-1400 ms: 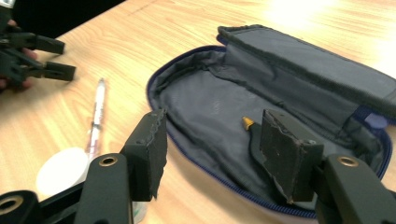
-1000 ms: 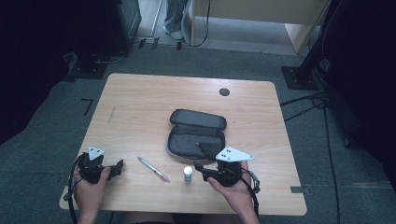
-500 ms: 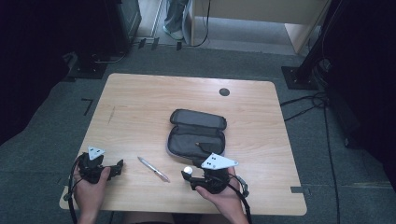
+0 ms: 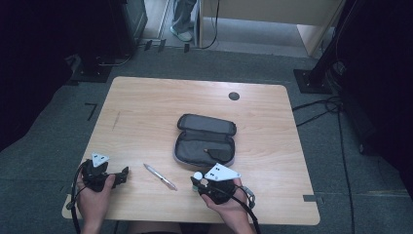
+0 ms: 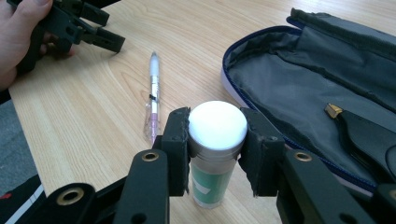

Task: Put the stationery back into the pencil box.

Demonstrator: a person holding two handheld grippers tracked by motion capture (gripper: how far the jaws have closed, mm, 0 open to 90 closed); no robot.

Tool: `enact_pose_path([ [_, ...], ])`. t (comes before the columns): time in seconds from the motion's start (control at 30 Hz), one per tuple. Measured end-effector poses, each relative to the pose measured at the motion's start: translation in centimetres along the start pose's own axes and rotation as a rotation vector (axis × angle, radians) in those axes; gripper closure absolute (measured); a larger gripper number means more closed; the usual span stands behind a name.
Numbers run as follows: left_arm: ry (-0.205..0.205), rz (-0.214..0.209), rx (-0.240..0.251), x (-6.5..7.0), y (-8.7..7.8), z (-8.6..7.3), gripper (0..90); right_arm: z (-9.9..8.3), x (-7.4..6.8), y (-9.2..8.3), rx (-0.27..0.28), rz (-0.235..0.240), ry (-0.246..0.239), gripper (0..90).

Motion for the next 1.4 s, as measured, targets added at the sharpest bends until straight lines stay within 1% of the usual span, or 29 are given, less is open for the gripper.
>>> enact_pose_path([
  [0.17, 0.0, 0.0, 0.0, 0.0, 0.0, 0.0, 0.0, 0.2, 0.5, -0.4, 0.003, -0.012, 0.008, 65.5],
  [0.23, 0.0, 0.0, 0.0, 0.0, 0.0, 0.0, 0.0, 0.3, 0.6, -0.6, 0.009, -0.004, 0.022, 65.5],
  [0.37, 0.0, 0.0, 0.0, 0.0, 0.0, 0.0, 0.0, 0.9, 1.1, -1.2, 0.017, -0.007, 0.041, 65.5],
  [0.43, 0.0, 0.0, 0.0, 0.0, 0.0, 0.0, 0.0, 1.4, 1.4, -1.6, 0.026, 0.005, 0.057, 65.6],
  [0.5, 0.0, 0.0, 0.0, 0.0, 0.0, 0.0, 0.0, 1.9, 1.7, -1.9, 0.03, 0.007, 0.066, 65.6],
  [0.57, 0.0, 0.0, 0.0, 0.0, 0.0, 0.0, 0.0, 2.3, 1.9, -2.1, 0.031, 0.003, 0.068, 65.6],
  [0.6, 0.0, 0.0, 0.0, 0.0, 0.0, 0.0, 0.0, 2.8, 2.1, -2.3, 0.036, -0.007, 0.07, 65.6],
  [0.63, 0.0, 0.0, 0.0, 0.0, 0.0, 0.0, 0.0, 2.8, 2.1, -2.3, 0.036, -0.007, 0.07, 65.6],
  [0.67, 0.0, 0.0, -0.001, 0.0, 0.0, 0.0, 0.0, 3.5, 2.3, -2.6, 0.047, -0.015, 0.072, 65.6],
  [0.73, 0.0, 0.0, 0.0, 0.0, 0.0, 0.0, 0.0, 4.3, 2.5, -2.9, 0.064, -0.024, 0.077, 65.6],
  [0.83, 0.001, 0.0, 0.0, 0.0, 0.0, 0.0, 0.0, 5.4, 3.0, -2.8, 0.085, -0.034, 0.088, 65.6],
  [0.9, 0.001, 0.0, -0.001, 0.0, 0.0, 0.0, 0.0, 6.0, 3.2, -2.4, 0.092, -0.041, 0.091, 65.6],
  [1.0, 0.0, 0.0, 0.0, 0.0, 0.0, 0.0, 0.0, 6.4, 3.7, -1.2, 0.094, -0.057, 0.088, 65.6],
  [1.17, 0.0, 0.0, 0.0, 0.0, 0.0, 0.0, 0.0, 6.5, 4.6, 1.1, 0.079, -0.08, 0.117, 65.6],
  [1.23, 0.0, 0.0, -0.001, 0.0, 0.0, 0.0, 0.0, 6.4, 4.9, 2.0, 0.07, -0.087, 0.117, 65.6],
  [1.4, 0.0, 0.0, -0.001, 0.0, 0.0, 0.0, 0.0, 6.4, 4.9, 3.9, 0.073, -0.08, 0.14, 65.6],
])
Point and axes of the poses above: each handheld gripper's, and its own axes: y roughly forward along the jaws, z roughly out of its top, x roughly to its right, the point moved 6 cm from there along y, roughly forward along the jaws, and after that the axes turned 10 degrees about y, right-handed, at the moved point
